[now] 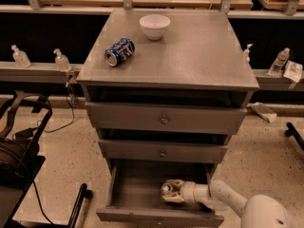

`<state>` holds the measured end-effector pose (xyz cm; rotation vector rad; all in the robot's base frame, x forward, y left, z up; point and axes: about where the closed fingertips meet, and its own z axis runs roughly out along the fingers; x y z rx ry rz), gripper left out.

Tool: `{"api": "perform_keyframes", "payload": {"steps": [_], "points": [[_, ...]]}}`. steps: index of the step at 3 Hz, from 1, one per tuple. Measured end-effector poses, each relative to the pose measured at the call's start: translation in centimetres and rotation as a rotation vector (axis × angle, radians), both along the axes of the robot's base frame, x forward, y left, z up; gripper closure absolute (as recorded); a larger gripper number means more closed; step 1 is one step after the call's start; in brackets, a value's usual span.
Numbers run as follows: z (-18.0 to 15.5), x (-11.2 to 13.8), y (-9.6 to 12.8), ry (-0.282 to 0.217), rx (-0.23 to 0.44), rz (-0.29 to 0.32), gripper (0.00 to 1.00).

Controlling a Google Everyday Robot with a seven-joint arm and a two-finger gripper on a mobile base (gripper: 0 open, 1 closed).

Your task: Pick 7up can from bottom drawer and place on counter

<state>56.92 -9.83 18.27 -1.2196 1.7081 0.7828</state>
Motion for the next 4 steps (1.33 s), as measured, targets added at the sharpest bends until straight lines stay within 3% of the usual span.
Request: {"api": "perform_keyframes", "payload": {"steps": [1, 2, 3, 4], "points": [[-0.1, 0.0, 1.0, -0.010, 0.006, 0.030, 0.58], [0.3, 0.0, 1.4, -0.032, 0.018, 0.045, 0.81], [5.7, 0.4, 0.7, -0.119, 0.069, 0.036, 1.00], [12.3, -0.1, -0.5, -0.209, 0.132, 0.030, 1.00]]}}
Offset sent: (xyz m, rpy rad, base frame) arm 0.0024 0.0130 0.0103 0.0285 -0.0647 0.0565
